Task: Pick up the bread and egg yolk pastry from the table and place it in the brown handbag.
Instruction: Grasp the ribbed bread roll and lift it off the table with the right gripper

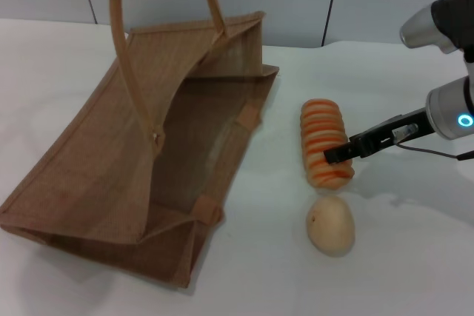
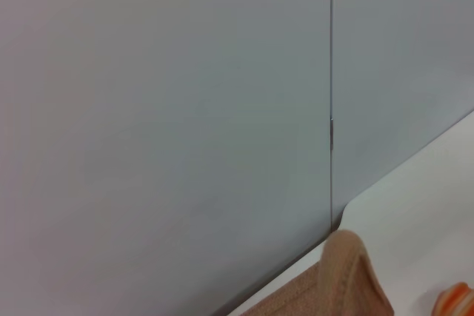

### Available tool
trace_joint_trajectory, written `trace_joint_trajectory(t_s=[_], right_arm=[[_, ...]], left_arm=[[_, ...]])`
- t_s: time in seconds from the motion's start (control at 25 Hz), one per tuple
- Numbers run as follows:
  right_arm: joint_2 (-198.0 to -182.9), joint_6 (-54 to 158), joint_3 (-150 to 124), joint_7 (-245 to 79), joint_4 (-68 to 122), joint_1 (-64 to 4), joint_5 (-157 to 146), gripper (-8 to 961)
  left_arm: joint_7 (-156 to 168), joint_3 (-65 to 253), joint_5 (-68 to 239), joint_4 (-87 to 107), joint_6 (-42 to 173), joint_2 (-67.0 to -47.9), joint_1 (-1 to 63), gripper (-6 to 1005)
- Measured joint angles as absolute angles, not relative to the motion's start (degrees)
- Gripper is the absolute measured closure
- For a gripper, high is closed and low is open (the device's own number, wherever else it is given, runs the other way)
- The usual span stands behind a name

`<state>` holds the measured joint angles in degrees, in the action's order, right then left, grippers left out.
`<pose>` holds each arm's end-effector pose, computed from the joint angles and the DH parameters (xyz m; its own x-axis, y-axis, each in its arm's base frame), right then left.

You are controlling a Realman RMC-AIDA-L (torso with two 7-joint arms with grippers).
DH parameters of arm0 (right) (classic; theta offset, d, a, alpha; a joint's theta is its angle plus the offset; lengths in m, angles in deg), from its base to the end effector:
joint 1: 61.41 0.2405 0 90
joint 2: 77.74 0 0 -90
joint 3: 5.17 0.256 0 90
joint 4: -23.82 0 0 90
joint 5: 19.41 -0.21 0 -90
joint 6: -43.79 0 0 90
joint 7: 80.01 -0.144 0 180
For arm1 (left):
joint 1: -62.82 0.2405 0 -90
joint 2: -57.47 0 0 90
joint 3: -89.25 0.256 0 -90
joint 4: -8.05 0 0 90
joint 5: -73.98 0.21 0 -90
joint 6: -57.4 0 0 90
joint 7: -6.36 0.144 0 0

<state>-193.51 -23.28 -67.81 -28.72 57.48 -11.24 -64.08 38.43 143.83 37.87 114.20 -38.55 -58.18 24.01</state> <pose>0.2114 0.4160 -0.0358 0.6943 -0.7186 -0.0395 -0.6941 -0.6541 -0.3006 -0.0967 0.3702 0.1578 0.8687 0.4351 0.2367 0.4723 -0.5835 -0.6606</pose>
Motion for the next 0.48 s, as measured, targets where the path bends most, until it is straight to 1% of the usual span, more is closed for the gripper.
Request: trace_joint_trajectory(t_s=[0.48], right_arm=[[-193.9,-22.51,-68.01,-29.68,56.71,-10.44,-63.62,245]], left_arm=[[38.43,143.83,37.86,114.07,-38.57,-58.28,23.88,885]])
